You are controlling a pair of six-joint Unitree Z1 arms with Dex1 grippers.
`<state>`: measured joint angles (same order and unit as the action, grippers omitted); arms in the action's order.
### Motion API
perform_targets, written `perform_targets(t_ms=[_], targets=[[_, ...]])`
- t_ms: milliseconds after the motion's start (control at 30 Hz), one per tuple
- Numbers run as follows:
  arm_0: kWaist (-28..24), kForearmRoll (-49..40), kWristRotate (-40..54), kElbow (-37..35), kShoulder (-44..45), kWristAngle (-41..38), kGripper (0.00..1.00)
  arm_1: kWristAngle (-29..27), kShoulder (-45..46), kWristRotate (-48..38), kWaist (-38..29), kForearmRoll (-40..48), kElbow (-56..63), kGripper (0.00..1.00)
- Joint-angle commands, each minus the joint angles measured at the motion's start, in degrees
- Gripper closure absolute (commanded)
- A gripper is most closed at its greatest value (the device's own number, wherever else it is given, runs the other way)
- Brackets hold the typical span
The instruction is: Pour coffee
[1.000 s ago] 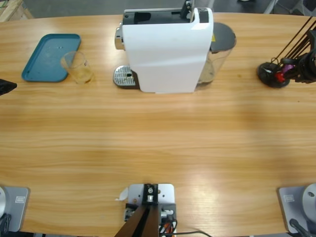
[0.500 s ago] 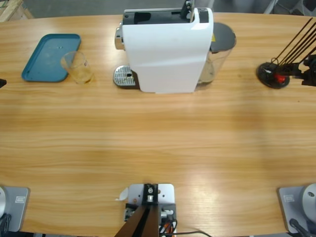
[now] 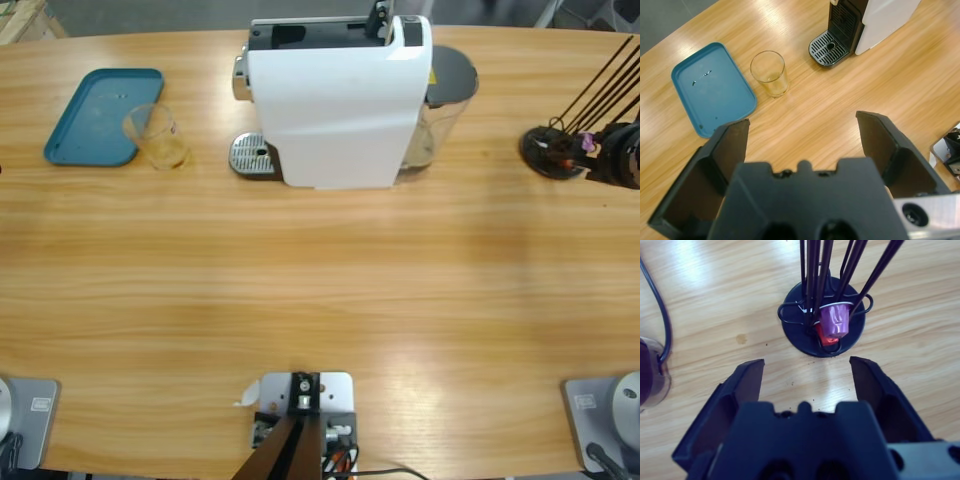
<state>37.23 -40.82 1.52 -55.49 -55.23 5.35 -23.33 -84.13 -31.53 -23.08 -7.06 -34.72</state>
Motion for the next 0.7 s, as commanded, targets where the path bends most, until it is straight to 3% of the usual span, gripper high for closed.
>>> perform_targets(t_ms=[33,200,633,700], targets=[[0.1,0.8,-0.6,2.3,2.4,-0.7,0.082,-0.8,-2.6,-0.6,3.1,1.4,1.9,0.202],[0.1,1.2,-0.6,2.6,2.4,-0.7,0.082,1.1,-2.5,0.7,7.1,2.4,2.3,0.202],[0.1,1.2,-0.7,2.7,2.8,-0.7,0.087,5.0,-6.7,4.1,7.3,4.3,1.3,0.209],[0.1,1.3,-0.6,2.8,2.7,-0.7,0.087,4.7,-7.2,4.1,7.6,4.3,1.1,0.245]])
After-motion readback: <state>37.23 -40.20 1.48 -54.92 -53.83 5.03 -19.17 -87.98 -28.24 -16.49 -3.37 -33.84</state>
